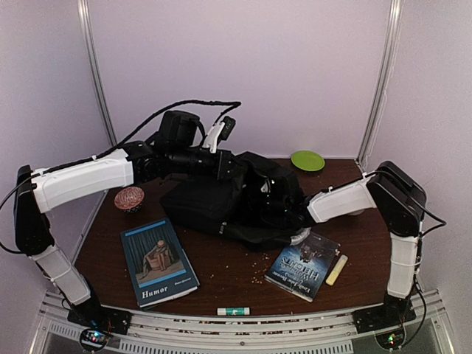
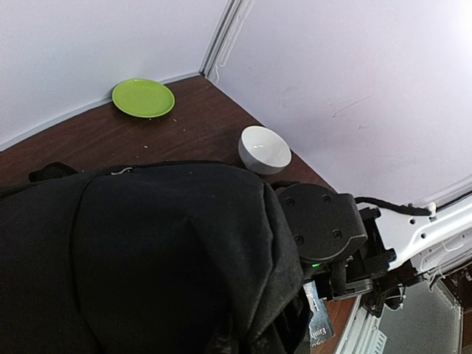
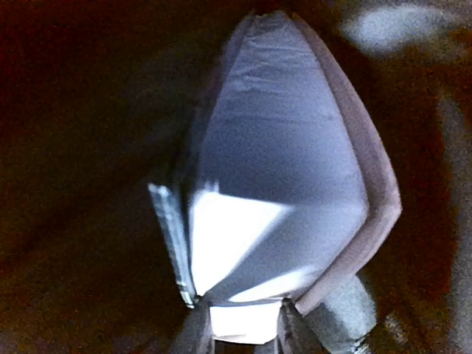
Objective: Pack the student bag
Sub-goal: Place the book in the student bag, then pick up the book from the center of the board.
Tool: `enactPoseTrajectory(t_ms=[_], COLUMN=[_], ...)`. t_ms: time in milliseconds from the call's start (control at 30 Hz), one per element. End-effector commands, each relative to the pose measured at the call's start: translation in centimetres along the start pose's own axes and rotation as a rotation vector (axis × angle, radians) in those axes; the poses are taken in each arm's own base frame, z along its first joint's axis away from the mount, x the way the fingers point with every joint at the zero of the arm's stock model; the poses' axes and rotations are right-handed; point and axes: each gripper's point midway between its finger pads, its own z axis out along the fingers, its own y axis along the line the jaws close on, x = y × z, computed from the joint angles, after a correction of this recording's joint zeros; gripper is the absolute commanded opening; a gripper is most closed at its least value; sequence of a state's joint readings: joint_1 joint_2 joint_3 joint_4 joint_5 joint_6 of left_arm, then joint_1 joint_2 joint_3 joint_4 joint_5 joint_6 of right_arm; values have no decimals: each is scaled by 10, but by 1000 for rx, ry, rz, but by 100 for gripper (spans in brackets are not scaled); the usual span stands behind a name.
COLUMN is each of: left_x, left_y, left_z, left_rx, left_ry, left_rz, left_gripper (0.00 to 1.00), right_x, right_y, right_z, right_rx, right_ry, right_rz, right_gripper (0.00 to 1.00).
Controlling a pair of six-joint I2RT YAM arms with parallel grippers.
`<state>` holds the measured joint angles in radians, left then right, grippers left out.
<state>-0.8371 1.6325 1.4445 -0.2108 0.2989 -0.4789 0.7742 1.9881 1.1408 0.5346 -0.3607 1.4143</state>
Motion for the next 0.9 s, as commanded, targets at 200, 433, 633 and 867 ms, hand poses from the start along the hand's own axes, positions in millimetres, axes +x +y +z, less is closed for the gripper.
enactPoseTrajectory(t_ms=[200,433,633,867], left_x=[-48,-66,-73,-38], left_y=[32,68,82,97], left_z=[-25,-36,-23,19], left_rx=[-194,-283,-294,-229], left_ry=[-172,-213,-183,-56], left_rz=[55,35,108,138], left_gripper=[0,0,0,0], right_x=[14,23,23,9], right_y=[15,32,39,12], right_z=[-46,-81,-108,-166], right_rx=[15,-32,20,208], right_ry=[18,30,14,-105], right_rz=[-100,-124,-224,-431], right_gripper=[56,60,61,61])
